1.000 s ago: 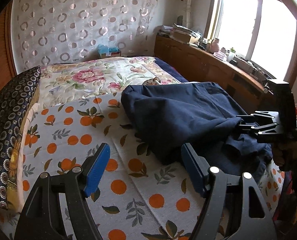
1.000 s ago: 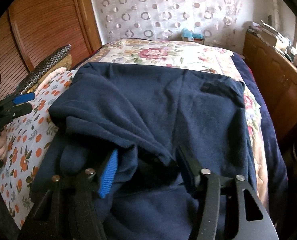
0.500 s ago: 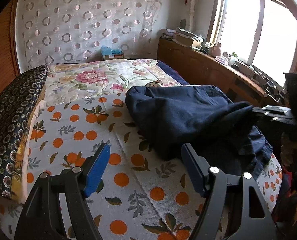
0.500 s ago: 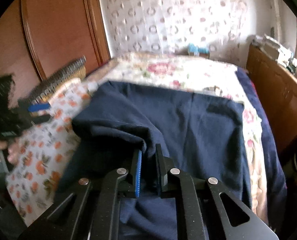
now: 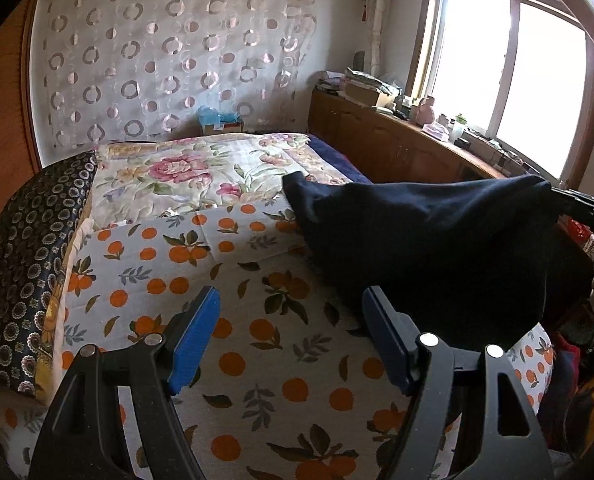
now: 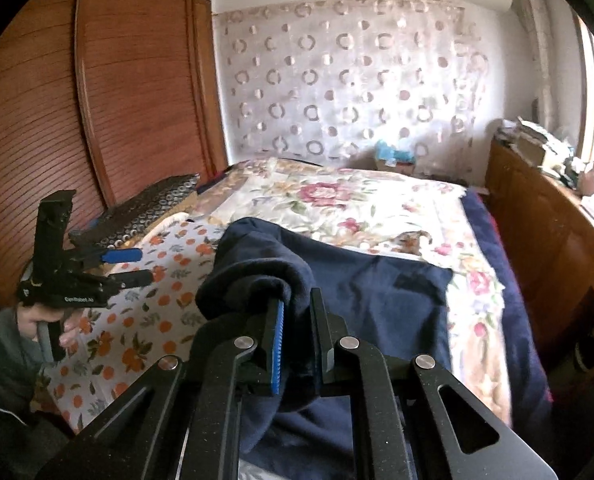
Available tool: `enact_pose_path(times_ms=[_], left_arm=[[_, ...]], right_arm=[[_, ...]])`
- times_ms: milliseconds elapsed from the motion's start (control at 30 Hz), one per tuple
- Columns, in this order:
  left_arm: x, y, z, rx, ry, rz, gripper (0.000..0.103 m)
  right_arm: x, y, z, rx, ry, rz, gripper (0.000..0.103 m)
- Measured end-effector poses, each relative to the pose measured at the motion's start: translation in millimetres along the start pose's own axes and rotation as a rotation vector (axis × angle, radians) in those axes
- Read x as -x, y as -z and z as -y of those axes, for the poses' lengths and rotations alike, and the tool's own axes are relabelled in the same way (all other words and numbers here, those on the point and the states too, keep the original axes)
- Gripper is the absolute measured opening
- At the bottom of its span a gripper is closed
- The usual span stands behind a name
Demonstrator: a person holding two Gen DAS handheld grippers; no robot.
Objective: Fold small clothes
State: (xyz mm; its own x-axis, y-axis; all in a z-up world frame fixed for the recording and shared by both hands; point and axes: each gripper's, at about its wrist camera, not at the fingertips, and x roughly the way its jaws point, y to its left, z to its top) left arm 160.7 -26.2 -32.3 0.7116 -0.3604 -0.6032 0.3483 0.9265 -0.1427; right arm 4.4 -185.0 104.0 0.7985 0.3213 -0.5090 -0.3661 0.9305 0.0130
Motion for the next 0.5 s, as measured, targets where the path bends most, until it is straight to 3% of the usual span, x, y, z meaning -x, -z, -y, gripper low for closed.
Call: enact_pose_path(times_ms=[100, 167, 333, 467, 500], left_arm=[[-2.4, -0.1, 5.1, -0.009, 0.007, -0.002, 0.074], [-5.0, -0.7, 8.0, -0.013, 0.011, -0.005, 0.074], [-9.4, -1.6, 13.3, -0.021, 0.01, -0.012, 0.075], [-11.3, -1.9, 17.4, -0.026, 0.008, -0.017, 0.075], [-11.8, -2.3, 18.2, -0.027, 0.007, -0.017, 0.075]], right_arm=[[5.4, 13.1, 12.1, -0.021, 0.055, -0.035, 0.011], [-3.0, 28.6, 23.9, -0.035, 0.1, -0.105, 0.011], [-22.2, 68.2, 49.5, -0.088, 0.229, -0.22, 0.021], [-22.8, 71.7, 56.7, -0.121, 0.249, -0.21, 0.051], [-23.9, 69.6, 56.3, -0.124, 0.247, -0.202, 0.051]])
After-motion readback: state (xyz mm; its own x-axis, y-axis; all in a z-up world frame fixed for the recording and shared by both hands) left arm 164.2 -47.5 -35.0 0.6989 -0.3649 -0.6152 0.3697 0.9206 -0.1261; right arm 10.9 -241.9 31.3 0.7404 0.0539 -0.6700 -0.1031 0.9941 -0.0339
